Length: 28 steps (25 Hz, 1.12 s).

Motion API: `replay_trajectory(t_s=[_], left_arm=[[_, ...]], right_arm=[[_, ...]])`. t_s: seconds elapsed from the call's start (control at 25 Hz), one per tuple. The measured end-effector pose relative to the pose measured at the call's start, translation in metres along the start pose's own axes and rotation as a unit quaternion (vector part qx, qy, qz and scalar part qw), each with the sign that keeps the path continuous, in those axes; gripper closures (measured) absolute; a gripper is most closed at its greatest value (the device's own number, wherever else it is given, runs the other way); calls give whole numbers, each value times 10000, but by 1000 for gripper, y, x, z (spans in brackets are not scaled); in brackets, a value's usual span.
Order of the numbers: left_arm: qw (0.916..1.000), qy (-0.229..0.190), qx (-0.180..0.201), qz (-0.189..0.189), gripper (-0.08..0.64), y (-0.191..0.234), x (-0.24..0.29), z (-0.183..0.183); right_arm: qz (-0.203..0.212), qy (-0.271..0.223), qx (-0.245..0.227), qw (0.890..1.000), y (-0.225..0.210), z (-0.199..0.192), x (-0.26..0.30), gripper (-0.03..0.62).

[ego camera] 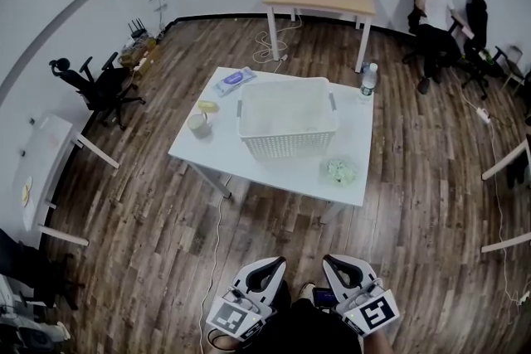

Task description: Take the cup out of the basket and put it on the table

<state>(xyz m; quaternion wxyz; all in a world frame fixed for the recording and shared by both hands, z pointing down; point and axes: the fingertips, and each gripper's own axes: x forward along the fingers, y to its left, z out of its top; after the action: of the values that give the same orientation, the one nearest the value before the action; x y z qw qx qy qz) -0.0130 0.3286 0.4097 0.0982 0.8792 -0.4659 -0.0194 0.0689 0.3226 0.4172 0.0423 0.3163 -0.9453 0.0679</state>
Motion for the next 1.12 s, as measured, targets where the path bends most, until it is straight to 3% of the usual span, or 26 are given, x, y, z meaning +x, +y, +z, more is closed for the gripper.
replay_trajectory(t_s=[0.36, 0.88, 1.12], left_arm=[[9990, 19, 358, -259, 551, 61, 28, 22], [9982, -50, 190, -568, 551, 149, 35, 45], [9978, 23, 27, -663, 551, 165, 47, 42]], right_arm=[[-180, -26, -69, 9998, -17, 25, 67, 568], [-495, -114, 147, 9986, -21, 37, 146, 568], [-652, 99, 202, 9976, -31, 33, 159, 568]])
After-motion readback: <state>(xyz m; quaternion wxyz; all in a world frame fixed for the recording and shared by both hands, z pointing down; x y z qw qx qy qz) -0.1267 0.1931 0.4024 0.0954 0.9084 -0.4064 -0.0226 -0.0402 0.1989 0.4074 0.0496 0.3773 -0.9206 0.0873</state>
